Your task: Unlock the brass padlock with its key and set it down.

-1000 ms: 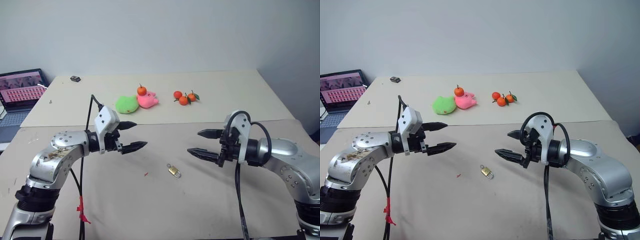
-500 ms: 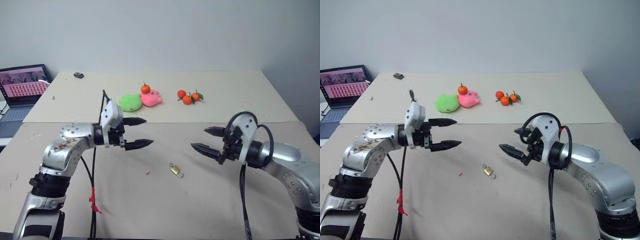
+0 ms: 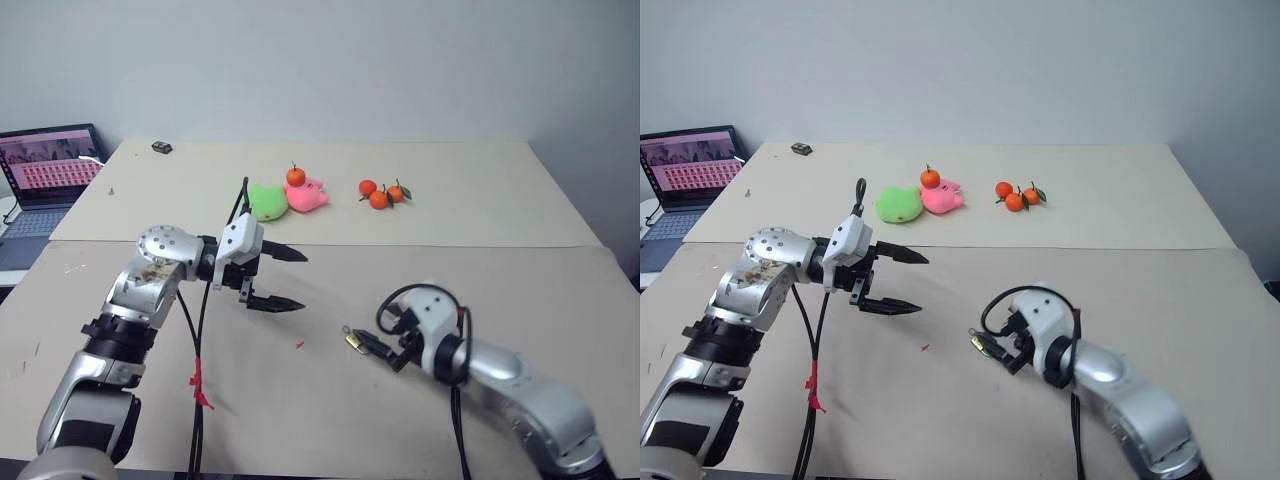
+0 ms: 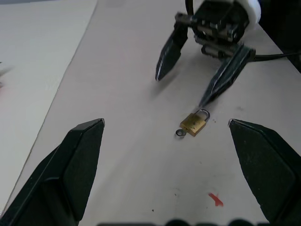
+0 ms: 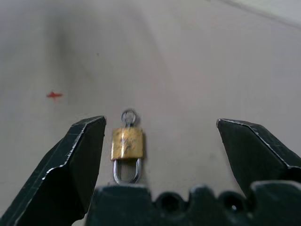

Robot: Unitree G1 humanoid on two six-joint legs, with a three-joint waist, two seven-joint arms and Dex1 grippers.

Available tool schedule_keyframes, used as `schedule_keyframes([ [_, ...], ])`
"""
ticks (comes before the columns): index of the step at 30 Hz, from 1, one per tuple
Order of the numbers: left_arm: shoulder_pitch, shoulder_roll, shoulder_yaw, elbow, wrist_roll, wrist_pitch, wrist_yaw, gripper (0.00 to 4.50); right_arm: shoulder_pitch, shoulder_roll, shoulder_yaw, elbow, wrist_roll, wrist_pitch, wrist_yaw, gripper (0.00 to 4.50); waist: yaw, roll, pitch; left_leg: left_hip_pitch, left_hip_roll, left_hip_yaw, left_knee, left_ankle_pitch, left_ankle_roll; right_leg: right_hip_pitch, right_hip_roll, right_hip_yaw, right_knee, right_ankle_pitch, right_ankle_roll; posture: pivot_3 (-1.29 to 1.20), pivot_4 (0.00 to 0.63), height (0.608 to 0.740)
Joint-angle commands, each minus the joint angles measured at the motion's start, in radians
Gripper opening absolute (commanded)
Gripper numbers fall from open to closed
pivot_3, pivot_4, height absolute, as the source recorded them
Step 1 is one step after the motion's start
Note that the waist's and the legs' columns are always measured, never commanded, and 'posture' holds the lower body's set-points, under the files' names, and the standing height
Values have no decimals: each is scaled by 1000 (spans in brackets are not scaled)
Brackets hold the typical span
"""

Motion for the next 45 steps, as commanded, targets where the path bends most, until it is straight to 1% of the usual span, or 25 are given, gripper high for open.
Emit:
schedule_keyframes([
  [1, -50, -8, 1, 37, 20, -40, -36, 4500, 25, 40, 31, -12, -62, -62, -40, 4435, -5, -1, 0, 0, 0, 0, 1, 0, 0, 0, 0, 0, 0, 0, 0, 0, 150, 660],
  [5, -75, -15, 0, 53, 24, -32, -59, 4500, 49, 87, 55, 0, -97, -87, -58, 4435, -5, -1, 0, 0, 0, 0, 2, 0, 1, 0, 0, 0, 2, 0, 0, 0, 150, 660],
  [12, -95, -17, 1, 69, 39, -32, -79, 4500, 59, 123, 66, 27, -140, -115, -54, 4435, -4, -1, 0, 0, 0, -1, 6, 0, 1, 1, 1, 0, 3, 0, 0, 0, 150, 660],
  [18, -101, -16, 7, 74, 52, -29, -64, 4500, 80, 128, 69, 61, -165, -136, -31, 4435, -4, -1, 0, 0, 1, -1, 7, -2, 3, 1, 1, -1, 3, 0, 0, 0, 150, 660],
  [29, -105, -20, 10, 84, 65, -38, -48, 4500, 61, 132, 74, 92, -185, -145, 14, 4435, -6, -1, 0, 0, 0, -1, 8, -2, 3, 1, 1, -1, 4, 0, 0, 0, 150, 660],
  [31, -103, -19, 8, 83, 69, -41, -45, 4500, 60, 134, 75, 94, -186, -144, 22, 3908, -6, -1, 0, 0, 1, -1, 8, -2, 3, 1, 1, -1, 4, 0, 0, 0, 150, 660],
  [32, -103, -20, 8, 81, 68, -40, -44, 4500, 59, 135, 75, 94, -187, -143, 26, 3793, -6, -1, 0, 0, 1, -1, 8, -2, 3, 1, 1, -1, 4, 0, 0, 0, 150, 660],
  [33, -102, -20, 9, 78, 68, -38, -44, 4500, 59, 136, 76, 93, -189, -142, 29, 3361, -5, -1, 0, 0, 1, -1, 8, -2, 3, 1, 1, -1, 4, 0, 0, 0, 150, 660],
  [34, -102, -20, 9, 76, 68, -36, -43, 4500, 59, 137, 76, 93, -190, -141, 32, 3075, -5, 0, 0, 0, 1, -1, 8, -2, 3, 1, 1, -1, 4, 0, 0, 0, 150, 660],
  [35, -101, -20, 9, 74, 68, -35, -42, 4500, 59, 139, 76, 93, -191, -141, 34, 2638, -5, 0, 0, 0, 1, -1, 8, -2, 4, 1, 1, -1, 4, 0, 0, 0, 150, 660],
  [36, -101, -21, 10, 71, 69, -33, -41, 4500, 59, 140, 76, 93, -192, -140, 36, 2449, -5, -1, 0, 0, 1, -1, 8, -2, 4, 1, 1, -1, 4, 0, 0, 0, 150, 660],
  [37, -100, -21, 10, 69, 69, -31, -41, 4500, 58, 142, 76, 93, -192, -139, 37, 2002, -5, 0, 0, 0, 0, -1, 8, -2, 4, 1, 1, -1, 4, 0, 0, 0, 150, 660],
  [40, -97, -21, 10, 58, 67, -22, -39, 4500, 55, 145, 76, 95, -195, -139, 43, 932, -4, 0, 0, 0, 1, -1, 8, -2, 4, 1, 1, -1, 4, 0, 0, 0, 150, 660],
  [45, -94, -25, 14, 50, 55, 11, -33, 4500, 36, 126, 73, 101, -212, -142, 56, 910, -6, 0, 0, 0, 0, -1, 8, -2, 4, 1, 1, -1, 4, 0, 0, 0, 150, 660],
])
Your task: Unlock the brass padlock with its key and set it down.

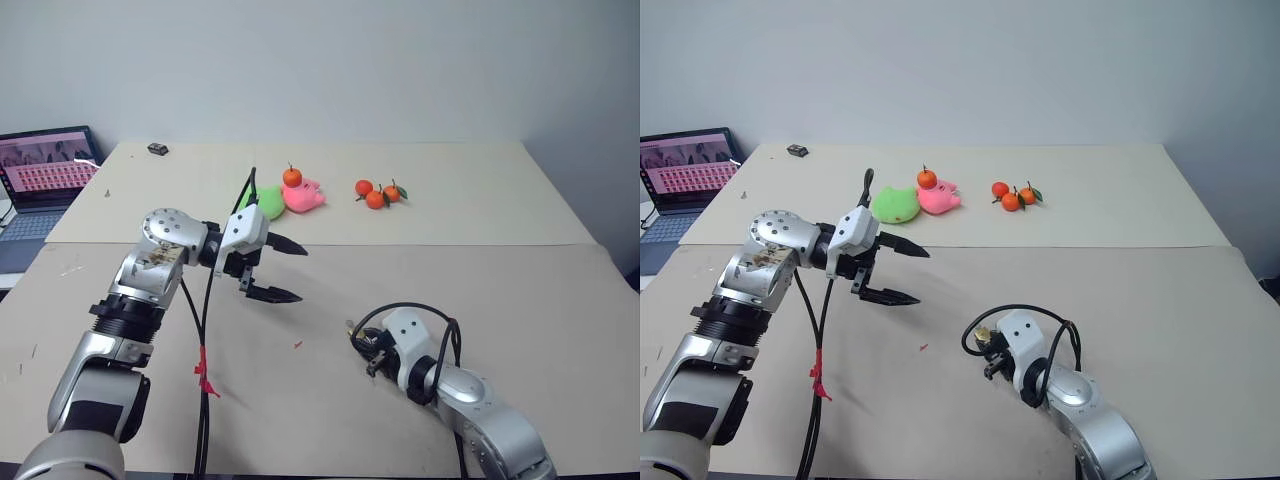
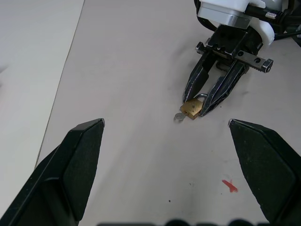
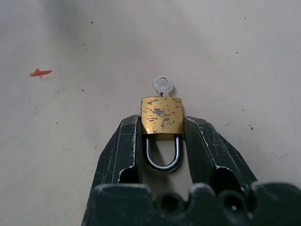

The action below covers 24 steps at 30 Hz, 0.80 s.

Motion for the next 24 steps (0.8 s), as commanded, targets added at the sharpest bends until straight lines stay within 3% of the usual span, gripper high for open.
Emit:
schedule_keyframes([
  [1, -17, -4, 26, -33, -22, 35, 14, 4500, -26, -18, -1, -10, -17, -12, 19, 910, 0, 0, 0, 0, 0, 0, 0, 0, 0, 0, 0, 0, 0, 0, 0, 0, 150, 660],
  [17, 33, -79, 23, -36, -31, 75, 55, 4500, -146, -174, -82, -101, -25, 0, 121, 910, 2, 0, 0, 0, 0, 0, 1, 0, 0, 0, 0, 0, 0, 0, 0, 0, 150, 660],
  [24, 8, -64, 69, -1, -133, 345, 59, 4500, -240, -371, -34, -131, -128, -178, 270, 910, 0, 1, 0, 0, -1, 0, 1, 0, 0, 0, -1, 0, 0, 0, 1, 0, 150, 660],
])
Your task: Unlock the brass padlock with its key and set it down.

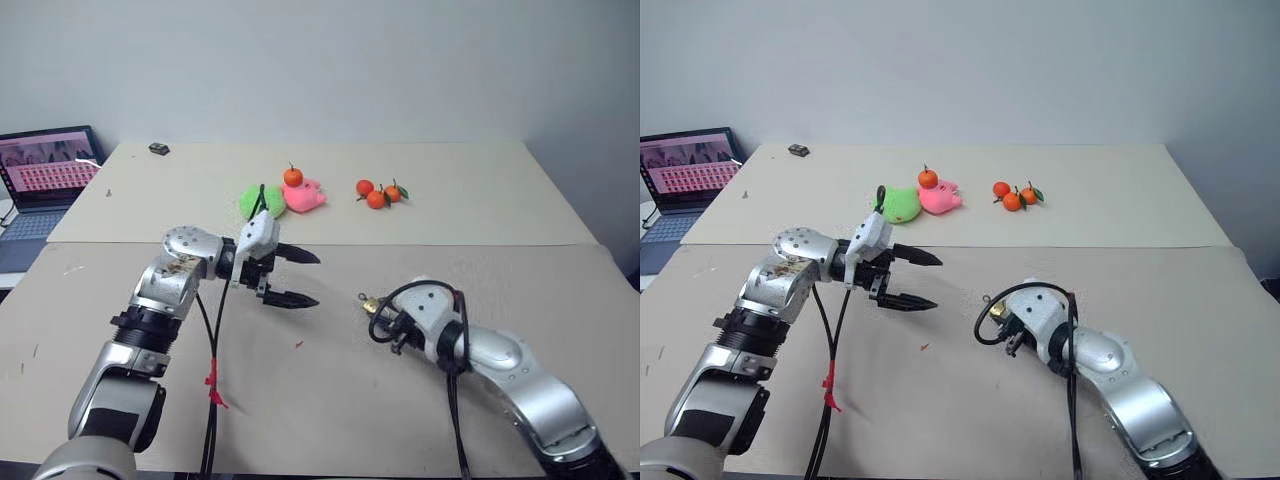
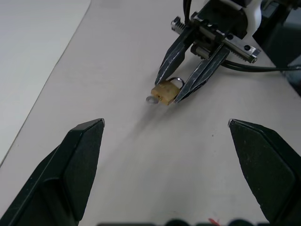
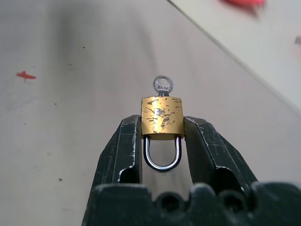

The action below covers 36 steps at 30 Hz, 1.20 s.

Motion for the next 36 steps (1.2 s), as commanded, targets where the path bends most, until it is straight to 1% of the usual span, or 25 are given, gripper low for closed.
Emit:
schedule_keyframes([
  [1, -29, 36, 3, 4, -25, 150, 0, 4500, -46, -60, 24, -20, -78, -139, 58, 910, -1, 0, 0, 0, 0, 0, -1, 0, 0, 0, 0, 0, 0, 0, 0, 0, 150, 660],
  [3, -8, 61, -46, -13, 8, 196, -1, 4500, -79, -73, 53, 20, -128, -214, 74, 910, -4, 0, 0, 0, 1, 0, -1, 0, 0, 0, 1, 0, 0, 0, 0, 0, 150, 660],
  [4, 0, 53, -50, -34, -5, 247, 19, 4500, -99, -70, 72, 50, -155, -254, 79, 910, -6, 0, 0, 1, 1, 0, -1, 0, 1, 0, 1, 0, 0, 0, 0, 0, 150, 660],
  [10, -5, 6, -4, -147, -121, 501, 107, 4500, -164, -33, 128, 132, -235, -371, 108, 910, 5, 0, 0, -1, 1, 0, 0, 0, 0, -1, 0, 0, 0, 0, 0, 0, 150, 660],
  [15, 3, -12, 17, -203, -196, 609, 154, 4500, -164, -9, 135, 141, -264, -398, 130, 910, 5, 0, 0, 0, 0, 0, 0, 0, 0, 0, 0, 0, 0, 1, -2, 0, 150, 660],
  [18, 20, -1, -10, -212, -187, 605, 165, 4500, -149, 2, 131, 132, -272, -398, 137, 910, 5, 0, 0, 0, 0, -1, 0, 0, 0, 0, 0, 0, 1, 2, -3, 0, 150, 660],
  [24, 25, -9, -49, -165, -139, 558, 206, 4500, -118, 24, 128, 94, -303, -374, 140, 910, 4, 0, 0, 1, 0, -1, 0, 0, 0, 0, 0, 0, 2, 2, -4, 0, 150, 660],
  [30, 22, -3, -58, -144, -146, 546, 182, 4500, -112, 50, 96, 50, -288, -318, 142, 910, 5, 0, 0, 0, 0, -1, 0, 0, 0, 0, 0, 0, 2, 2, -4, 0, 150, 660],
  [36, 3, -16, -58, -106, -138, 529, 180, 4500, -113, 45, 96, 33, -286, -298, 171, 910, 5, 0, 0, 0, 0, -1, 0, 0, 0, 0, 0, 0, 1, 3, -5, 0, 150, 660],
])
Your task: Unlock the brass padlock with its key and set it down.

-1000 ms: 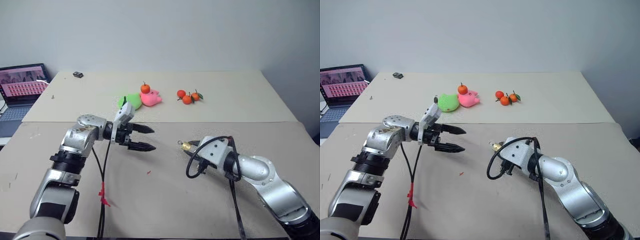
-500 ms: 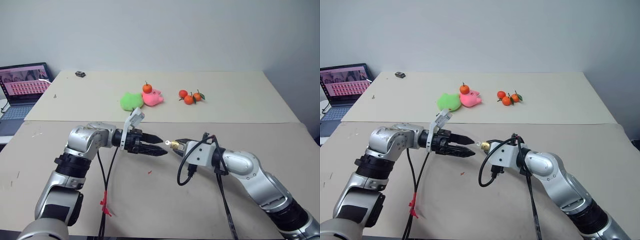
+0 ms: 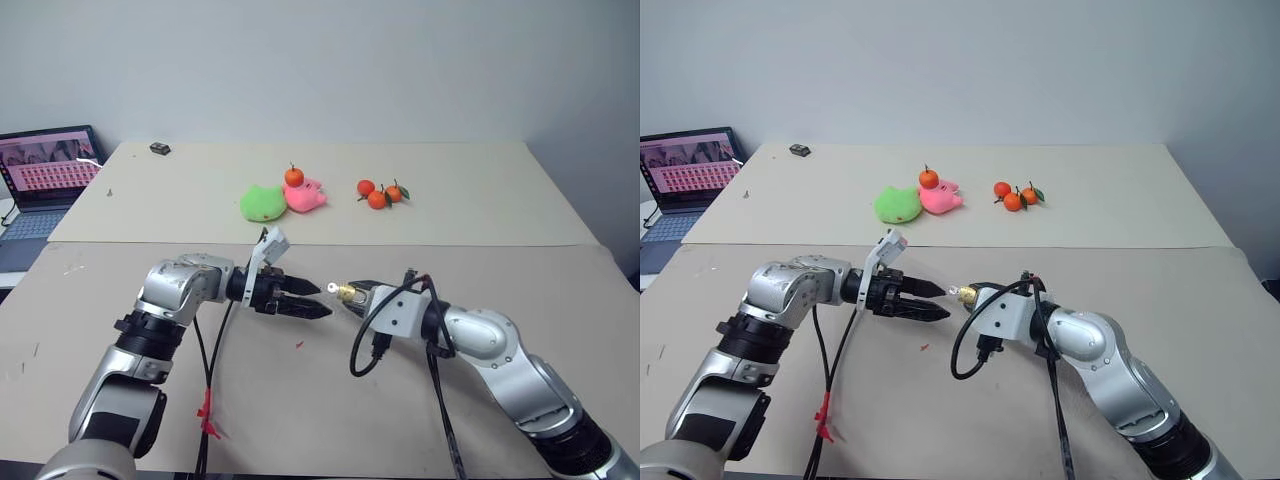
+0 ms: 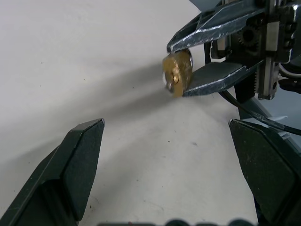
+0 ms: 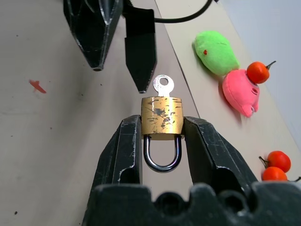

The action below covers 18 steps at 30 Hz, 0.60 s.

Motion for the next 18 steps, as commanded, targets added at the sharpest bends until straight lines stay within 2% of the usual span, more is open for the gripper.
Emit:
schedule_keyframes([
  [1, -36, -3, -2, 11, 6, -33, -14, 4500, -3, -1, -22, -48, 6, 4, 17, 910, -1, 0, 0, 0, 0, 0, 0, 0, 0, 0, 0, 0, 0, 0, 0, 0, 150, 660],
  [18, -60, -2, 5, 31, 5, -56, -35, 4500, 15, 20, -14, -61, 1, 22, 33, 910, 0, 0, 0, 0, 0, 0, 0, 0, 0, 0, 0, 0, 0, 0, 0, 0, 150, 660],
])
